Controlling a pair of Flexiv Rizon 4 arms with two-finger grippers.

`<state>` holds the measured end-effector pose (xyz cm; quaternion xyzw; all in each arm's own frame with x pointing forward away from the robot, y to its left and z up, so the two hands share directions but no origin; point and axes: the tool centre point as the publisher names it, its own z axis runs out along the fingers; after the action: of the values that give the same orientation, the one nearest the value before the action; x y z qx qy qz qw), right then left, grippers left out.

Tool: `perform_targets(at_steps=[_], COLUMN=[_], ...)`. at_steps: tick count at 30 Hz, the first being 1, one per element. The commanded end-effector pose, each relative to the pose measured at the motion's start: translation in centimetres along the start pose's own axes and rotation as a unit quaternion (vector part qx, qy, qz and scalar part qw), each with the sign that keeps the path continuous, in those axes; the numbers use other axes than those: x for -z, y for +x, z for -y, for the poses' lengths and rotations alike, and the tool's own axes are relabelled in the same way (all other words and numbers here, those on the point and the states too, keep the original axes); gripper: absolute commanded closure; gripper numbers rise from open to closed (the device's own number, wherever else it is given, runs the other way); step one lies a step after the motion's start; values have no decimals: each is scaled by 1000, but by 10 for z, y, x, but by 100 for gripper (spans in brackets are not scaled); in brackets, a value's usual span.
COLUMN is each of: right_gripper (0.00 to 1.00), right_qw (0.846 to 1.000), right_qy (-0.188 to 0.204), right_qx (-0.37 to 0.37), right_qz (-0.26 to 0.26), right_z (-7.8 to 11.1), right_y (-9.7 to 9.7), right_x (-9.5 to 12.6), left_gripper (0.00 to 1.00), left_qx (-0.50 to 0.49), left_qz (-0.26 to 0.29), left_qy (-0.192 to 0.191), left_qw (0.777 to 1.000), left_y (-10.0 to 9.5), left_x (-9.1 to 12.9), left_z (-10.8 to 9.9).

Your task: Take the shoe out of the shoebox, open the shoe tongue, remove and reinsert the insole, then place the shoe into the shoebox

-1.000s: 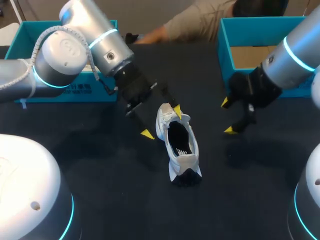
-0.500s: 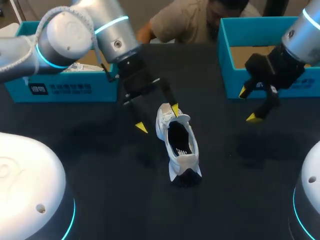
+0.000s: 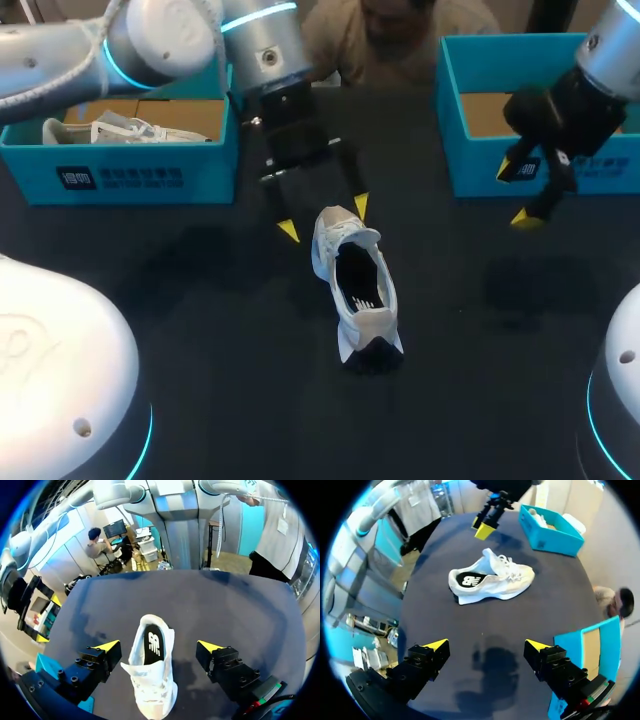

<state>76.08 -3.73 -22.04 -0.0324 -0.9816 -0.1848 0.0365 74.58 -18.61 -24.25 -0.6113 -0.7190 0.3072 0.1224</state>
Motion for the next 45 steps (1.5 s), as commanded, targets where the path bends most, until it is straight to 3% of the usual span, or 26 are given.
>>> perform_targets(at_steps=[1, 2, 3, 4, 5, 6, 15, 30, 45], right_gripper=[0, 0, 0, 0, 0, 0, 0, 0, 0], right_qw=[1000, 1000, 1000, 1000, 1000, 1000, 1000, 1000, 1000], right_qy=[-1, -1, -1, -1, -1, -1, -1, -1, -1], right_qx=[1, 1, 1, 1, 1, 1, 1, 1, 1], right_qz=[4, 4, 4, 4, 4, 4, 4, 4, 4], right_z=[2, 2, 2, 2, 2, 2, 2, 2, 2], right_y=[4, 4, 4, 4, 4, 4, 4, 4, 4], right_x=[2, 2, 2, 2, 2, 2, 2, 2, 2], left_gripper=[8, 37, 58, 71, 94, 100, 100, 100, 100], left_qx=[9, 11, 13, 15, 19, 21, 36, 24, 27], left_qz=[-13, -13, -12, -12, -13, -13, -27, -84, -91], left_qy=[-3, -5, -6, -6, -7, -7, -10, -52, -59], left_qw=[1000, 1000, 1000, 1000, 1000, 1000, 999, 995, 994], left_y=[-5, -5, -6, -6, -6, -6, -5, -3, -3], left_x=[1, 1, 0, -1, -2, -3, -22, -52, -55], left_z=[-5, -6, -7, -7, -7, -7, -4, -8, -9])
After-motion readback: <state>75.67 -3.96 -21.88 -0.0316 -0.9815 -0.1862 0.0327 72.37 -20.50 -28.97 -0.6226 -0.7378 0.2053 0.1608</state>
